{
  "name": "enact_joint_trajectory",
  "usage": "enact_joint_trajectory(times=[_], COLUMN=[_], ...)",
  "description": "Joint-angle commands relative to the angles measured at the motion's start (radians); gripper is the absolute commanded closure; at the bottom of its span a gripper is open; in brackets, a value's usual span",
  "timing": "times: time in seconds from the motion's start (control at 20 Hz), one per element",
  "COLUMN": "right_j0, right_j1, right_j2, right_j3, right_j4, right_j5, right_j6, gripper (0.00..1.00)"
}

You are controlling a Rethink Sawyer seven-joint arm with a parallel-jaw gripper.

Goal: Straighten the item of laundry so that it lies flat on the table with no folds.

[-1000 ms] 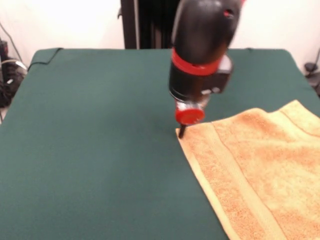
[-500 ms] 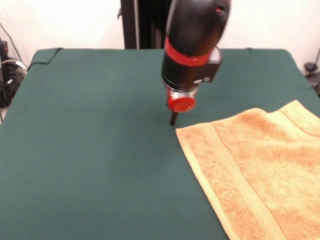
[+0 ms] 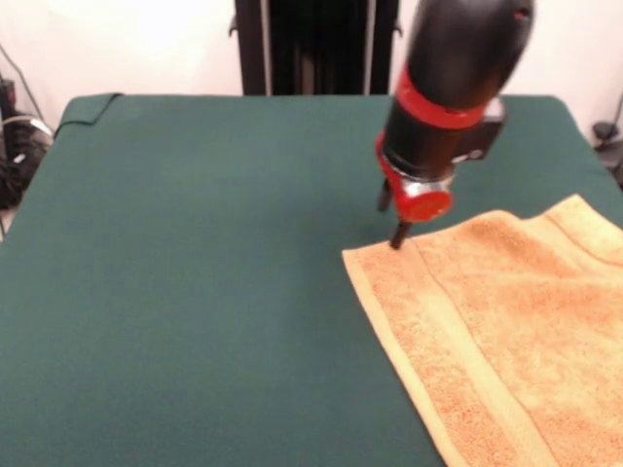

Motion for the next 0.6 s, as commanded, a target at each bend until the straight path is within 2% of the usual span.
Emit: enact_joint_trajectory(times=[0.05, 0.4, 0.5, 0.6], right_j0=[0.059, 0.061, 0.067, 0.078], right_j1=[-0.018, -0.054, -0.041, 0.006], right_j2=[0.062, 0.099, 0.084, 0.043], right_j3=[-0.130, -0.162, -0.180, -0.207], right_j4=[0.119, 0.188, 0.159, 0.079], right_j5=[-0.067, -0.092, -0.087, -0.054], right_j6=[-0.103, -0.106, -0.114, -0.115], gripper=[0.00, 0.00, 0.00, 0.00])
